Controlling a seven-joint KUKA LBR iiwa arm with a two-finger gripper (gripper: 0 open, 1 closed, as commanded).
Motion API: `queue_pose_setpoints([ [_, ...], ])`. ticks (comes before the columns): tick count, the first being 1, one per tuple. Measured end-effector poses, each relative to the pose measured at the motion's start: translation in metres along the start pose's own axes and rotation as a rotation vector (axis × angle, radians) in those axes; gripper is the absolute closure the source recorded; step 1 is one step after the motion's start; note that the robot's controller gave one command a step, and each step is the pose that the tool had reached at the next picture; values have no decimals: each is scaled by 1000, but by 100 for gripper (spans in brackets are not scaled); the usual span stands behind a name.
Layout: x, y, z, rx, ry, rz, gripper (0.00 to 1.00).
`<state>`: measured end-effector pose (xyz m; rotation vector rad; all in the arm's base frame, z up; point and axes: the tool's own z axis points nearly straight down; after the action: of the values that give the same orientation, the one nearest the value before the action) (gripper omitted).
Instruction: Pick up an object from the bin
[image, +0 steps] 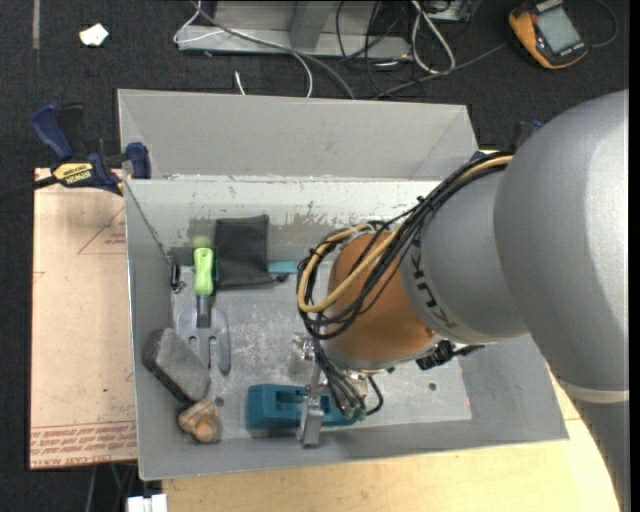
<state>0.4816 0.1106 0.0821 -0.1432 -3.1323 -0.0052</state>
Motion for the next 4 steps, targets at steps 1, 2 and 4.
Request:
queue_pose_setpoints([
  [1, -3, -13, 11, 2, 13, -21, 100],
  [2, -3, -13, 11, 2, 13, -21, 100],
  [4, -3, -13, 11, 2, 13, -21, 100],
])
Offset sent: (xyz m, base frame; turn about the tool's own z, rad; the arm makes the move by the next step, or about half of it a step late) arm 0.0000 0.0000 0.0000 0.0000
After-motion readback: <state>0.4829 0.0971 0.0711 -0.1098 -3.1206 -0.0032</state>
